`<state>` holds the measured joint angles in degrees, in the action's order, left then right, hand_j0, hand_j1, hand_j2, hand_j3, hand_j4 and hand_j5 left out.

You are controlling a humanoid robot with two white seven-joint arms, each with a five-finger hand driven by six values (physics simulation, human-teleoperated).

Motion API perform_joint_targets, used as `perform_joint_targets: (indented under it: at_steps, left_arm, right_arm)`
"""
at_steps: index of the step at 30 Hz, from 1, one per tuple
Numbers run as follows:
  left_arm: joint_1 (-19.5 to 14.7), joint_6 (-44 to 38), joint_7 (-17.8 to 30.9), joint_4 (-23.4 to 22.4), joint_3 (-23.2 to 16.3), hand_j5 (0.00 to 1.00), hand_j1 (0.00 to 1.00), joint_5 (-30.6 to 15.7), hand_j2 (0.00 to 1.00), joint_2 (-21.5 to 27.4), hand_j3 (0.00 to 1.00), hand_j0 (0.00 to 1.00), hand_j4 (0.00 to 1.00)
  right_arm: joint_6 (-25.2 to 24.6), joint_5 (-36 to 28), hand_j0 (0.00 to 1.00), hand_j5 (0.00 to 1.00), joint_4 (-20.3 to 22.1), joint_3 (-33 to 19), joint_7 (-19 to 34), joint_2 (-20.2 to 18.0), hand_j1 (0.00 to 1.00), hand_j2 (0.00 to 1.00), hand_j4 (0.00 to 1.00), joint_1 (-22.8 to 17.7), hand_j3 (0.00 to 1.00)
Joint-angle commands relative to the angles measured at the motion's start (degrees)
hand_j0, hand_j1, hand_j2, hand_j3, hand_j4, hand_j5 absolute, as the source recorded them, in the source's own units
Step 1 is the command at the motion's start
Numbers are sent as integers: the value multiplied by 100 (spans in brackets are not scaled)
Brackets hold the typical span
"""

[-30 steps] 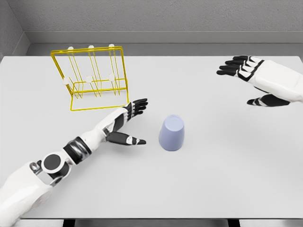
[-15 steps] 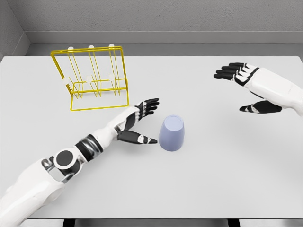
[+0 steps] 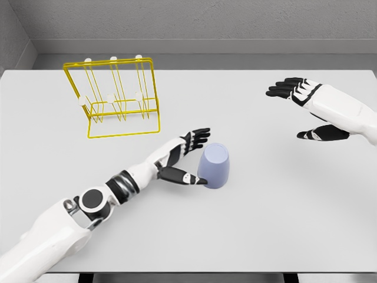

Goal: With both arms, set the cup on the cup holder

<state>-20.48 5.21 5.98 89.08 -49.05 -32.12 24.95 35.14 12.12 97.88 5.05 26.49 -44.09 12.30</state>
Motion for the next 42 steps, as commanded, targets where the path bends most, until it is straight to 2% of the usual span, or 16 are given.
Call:
perform_joint_targets:
  at_steps: [1, 12, 25, 27, 29, 31, 32, 35, 42]
  left_arm:
    - [0, -20, 0, 12, -8, 100, 100, -5, 100, -26, 100, 100, 100]
    - [0, -196, 0, 30, -52, 100, 100, 4, 100, -289, 100, 100, 100]
    - [-18, -398, 0, -23, -140, 100, 100, 30, 100, -360, 100, 100, 100]
    - [-35, -390, 0, -23, -122, 94, 94, 21, 94, -360, 94, 94, 94]
    - [-44, -381, 0, -23, -113, 76, 76, -5, 76, -360, 76, 76, 76]
    - [-44, -355, -9, -23, -96, 64, 64, -5, 64, -368, 64, 64, 64]
    - [-44, -346, -9, -23, -87, 61, 61, -5, 61, -360, 61, 61, 61]
    - [-35, -328, -9, -23, -78, 58, 58, -14, 58, -368, 58, 58, 58]
    - [-35, -328, -18, 48, 9, 58, 58, -49, 58, -360, 58, 58, 58]
  right_arm:
    - [-14, -43, 100, 100, 3, -4, -3, -3, 100, 100, 100, 0, 100]
    - [-14, -43, 100, 100, -5, 4, -3, -3, 100, 100, 100, 9, 100]
    - [-14, -43, 100, 100, -6, 4, -3, -3, 100, 100, 100, 9, 100]
    - [-14, -43, 100, 100, -14, 4, -3, -3, 100, 100, 100, 9, 100]
    - [-14, -43, 100, 100, -14, -4, -3, -3, 100, 100, 100, 9, 100]
    - [-14, -43, 100, 100, -14, -4, -3, -3, 100, 100, 100, 9, 100]
    - [-14, -43, 100, 100, -14, -4, -3, -3, 100, 100, 100, 9, 100]
    - [-14, -43, 100, 100, -5, 4, -3, -3, 100, 100, 100, 9, 100]
    - [-14, -43, 100, 100, -5, 4, -3, -3, 100, 100, 100, 9, 100]
